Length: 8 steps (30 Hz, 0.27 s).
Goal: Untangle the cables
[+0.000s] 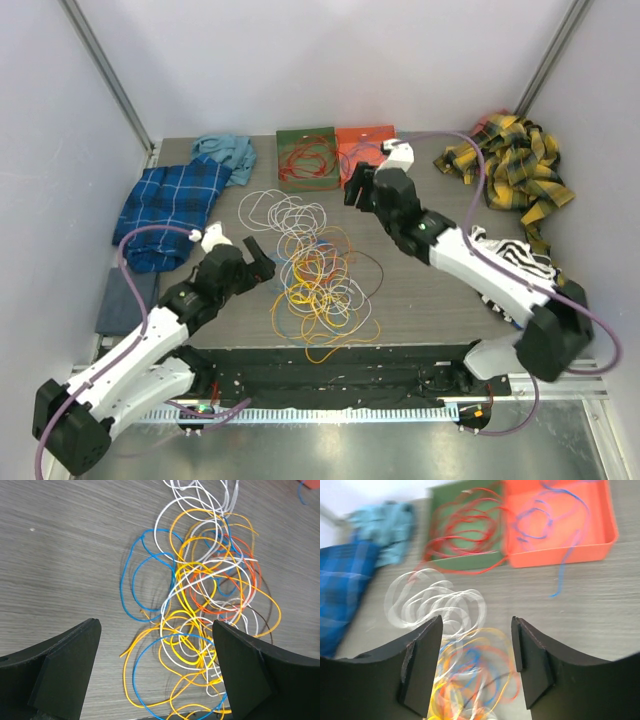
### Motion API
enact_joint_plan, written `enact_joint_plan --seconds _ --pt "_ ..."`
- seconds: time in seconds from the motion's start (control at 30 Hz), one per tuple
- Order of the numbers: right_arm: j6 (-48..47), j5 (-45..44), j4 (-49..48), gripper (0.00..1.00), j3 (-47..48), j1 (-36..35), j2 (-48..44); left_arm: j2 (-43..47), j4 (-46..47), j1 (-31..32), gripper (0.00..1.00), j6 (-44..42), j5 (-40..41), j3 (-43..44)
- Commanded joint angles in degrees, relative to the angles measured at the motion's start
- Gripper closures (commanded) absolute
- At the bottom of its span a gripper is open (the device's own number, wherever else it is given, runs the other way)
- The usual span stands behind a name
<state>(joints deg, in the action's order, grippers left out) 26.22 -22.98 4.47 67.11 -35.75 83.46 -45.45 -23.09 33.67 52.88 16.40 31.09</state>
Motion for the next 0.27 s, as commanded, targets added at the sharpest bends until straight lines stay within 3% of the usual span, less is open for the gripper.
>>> enact_joint_plan --seconds 0.0,0.23 --pt "1.29 -5.93 0.18 0.34 -9.88 -4.76 -10.31 -5.60 -5.12 -0.01 0.00 -2.26 4.34 6.25" --pt "2.53 -8.92 2.56 0.35 -23.07 -8.55 -23.42 -8.17 -4.95 0.08 0.00 -4.01 2.24 8.46"
